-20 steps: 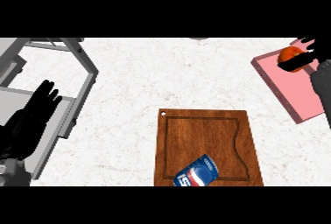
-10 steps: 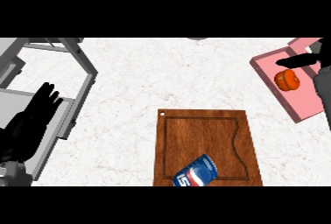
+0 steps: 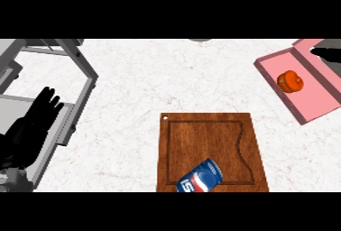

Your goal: Pick the squash from the cutting board and place it in the cardboard box

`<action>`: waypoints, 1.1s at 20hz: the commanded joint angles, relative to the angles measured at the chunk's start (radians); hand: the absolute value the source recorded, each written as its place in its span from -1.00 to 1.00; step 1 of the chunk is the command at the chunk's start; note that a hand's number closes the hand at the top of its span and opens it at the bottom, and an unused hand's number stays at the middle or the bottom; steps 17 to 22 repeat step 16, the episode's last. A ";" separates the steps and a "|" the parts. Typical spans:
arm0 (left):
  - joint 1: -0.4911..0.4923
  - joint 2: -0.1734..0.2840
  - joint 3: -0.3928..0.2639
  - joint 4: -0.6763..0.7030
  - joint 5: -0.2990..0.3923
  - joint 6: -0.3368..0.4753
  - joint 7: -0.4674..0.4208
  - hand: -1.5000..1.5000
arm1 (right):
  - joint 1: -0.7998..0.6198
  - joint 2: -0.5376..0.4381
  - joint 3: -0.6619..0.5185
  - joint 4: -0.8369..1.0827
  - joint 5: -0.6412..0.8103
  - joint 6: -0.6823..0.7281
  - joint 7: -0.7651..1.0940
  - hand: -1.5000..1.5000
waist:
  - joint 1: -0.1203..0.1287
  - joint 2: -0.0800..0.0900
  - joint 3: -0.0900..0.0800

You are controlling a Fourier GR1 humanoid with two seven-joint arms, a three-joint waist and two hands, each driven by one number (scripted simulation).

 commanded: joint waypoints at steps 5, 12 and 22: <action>-0.013 -0.005 0.020 0.019 -0.006 -0.017 -0.004 0.00 | 0.195 -0.098 -0.125 -0.143 -0.203 0.148 -0.044 -1.00 | 0.000 0.001 0.000; -0.033 -0.072 -0.038 0.010 -0.081 0.025 0.002 0.00 | 0.314 -0.148 -0.137 -0.229 -0.298 0.259 -0.087 -1.00 | 0.001 0.003 0.000; 0.004 0.001 0.059 -0.054 0.014 -0.056 0.069 0.00 | 0.384 -0.200 -0.146 -0.267 -0.335 0.312 -0.062 -1.00 | 0.007 0.002 0.000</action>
